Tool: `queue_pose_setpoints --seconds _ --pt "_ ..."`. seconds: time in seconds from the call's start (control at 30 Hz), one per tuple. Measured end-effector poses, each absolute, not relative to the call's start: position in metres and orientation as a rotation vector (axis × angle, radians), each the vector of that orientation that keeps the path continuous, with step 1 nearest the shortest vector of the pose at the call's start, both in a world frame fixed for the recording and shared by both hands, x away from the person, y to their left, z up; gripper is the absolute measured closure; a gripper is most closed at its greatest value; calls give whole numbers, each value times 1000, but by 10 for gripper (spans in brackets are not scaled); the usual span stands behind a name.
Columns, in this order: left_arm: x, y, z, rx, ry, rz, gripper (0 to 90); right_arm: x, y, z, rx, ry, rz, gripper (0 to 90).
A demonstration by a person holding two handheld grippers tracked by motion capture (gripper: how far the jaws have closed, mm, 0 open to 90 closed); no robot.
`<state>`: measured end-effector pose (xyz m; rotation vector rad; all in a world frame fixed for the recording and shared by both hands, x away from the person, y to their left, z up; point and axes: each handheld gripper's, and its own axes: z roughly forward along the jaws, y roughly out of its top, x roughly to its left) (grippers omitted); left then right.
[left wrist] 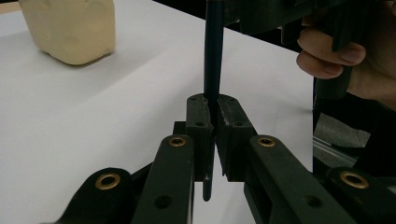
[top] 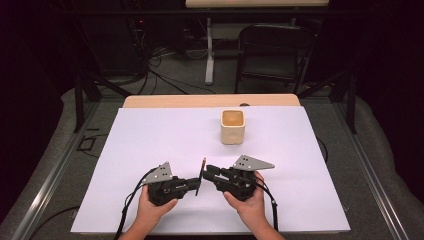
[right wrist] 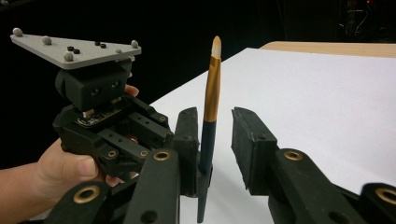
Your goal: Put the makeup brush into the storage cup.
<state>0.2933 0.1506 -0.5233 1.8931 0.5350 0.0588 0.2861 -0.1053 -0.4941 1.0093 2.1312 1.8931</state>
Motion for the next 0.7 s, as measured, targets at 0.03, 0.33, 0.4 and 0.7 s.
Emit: queue_pose_setpoints --seconds 0.03,0.33,0.4,0.7 --pt "293 150 -523 1893 535 56 839 286 -106 -494 1011 2132 1894 711" --pt "292 147 -524 1905 523 48 840 286 -106 -494 1023 2128 1915 719" --pt "292 147 -525 1908 521 46 839 286 -106 -493 1029 2122 1921 721" --pt "291 145 -525 1912 514 38 840 286 -107 -493 1043 2117 1938 758"
